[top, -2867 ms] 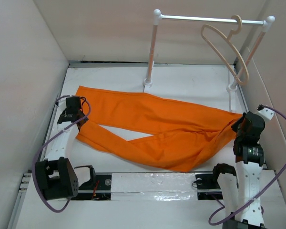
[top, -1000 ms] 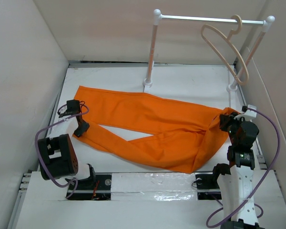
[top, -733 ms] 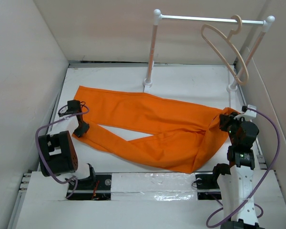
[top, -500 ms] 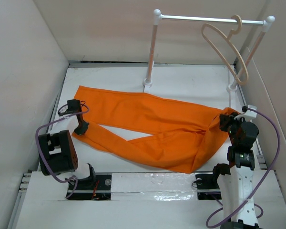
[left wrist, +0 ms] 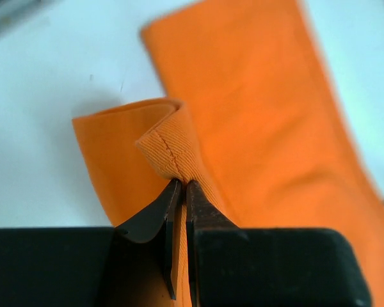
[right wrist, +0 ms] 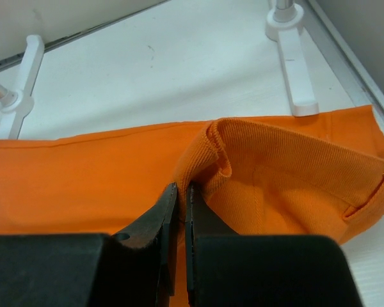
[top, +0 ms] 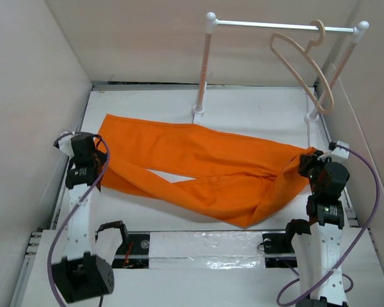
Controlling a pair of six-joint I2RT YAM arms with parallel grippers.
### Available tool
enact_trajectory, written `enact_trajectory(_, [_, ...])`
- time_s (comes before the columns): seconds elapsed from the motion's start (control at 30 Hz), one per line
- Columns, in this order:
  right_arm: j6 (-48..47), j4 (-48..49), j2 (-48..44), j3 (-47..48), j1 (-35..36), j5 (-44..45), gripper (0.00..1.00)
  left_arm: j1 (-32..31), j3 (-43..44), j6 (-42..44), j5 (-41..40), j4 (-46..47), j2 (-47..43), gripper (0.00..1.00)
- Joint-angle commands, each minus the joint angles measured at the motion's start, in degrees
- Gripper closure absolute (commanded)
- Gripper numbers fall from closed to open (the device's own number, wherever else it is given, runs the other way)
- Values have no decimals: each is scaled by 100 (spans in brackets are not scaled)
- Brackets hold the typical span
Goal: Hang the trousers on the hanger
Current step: Fold the trousers at the center of the board.
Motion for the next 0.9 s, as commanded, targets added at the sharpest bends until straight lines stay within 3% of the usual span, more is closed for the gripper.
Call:
enact_trajectory(0.0, [34,-117,-65,583,-6,715,100,64,380,-205,-451,45,-779,100])
enact_trajectory(0.3, [35,-900,515,1445,-6,2403,100,64,855,-785,-1521,168,-807,100])
enact_trajectory(0.47, [131,-971,751,1980,-6,2793,100,64,1083,-1215,-2042,266,26,100])
enact_trajectory(0.57, [359,-1014,1524,2314,-6,2810,100,64,1618,-1207,-2340,-128,905,100])
enact_trajectory(0.67, [579,-1260,2298,2877,-67,2959,100,64,2295,-1032,-2596,-429,1600,100])
enact_trajectory(0.87, [746,-1110,3096,3080,-593,2916,100,134,2876,-347,-2648,-42,2242,100])
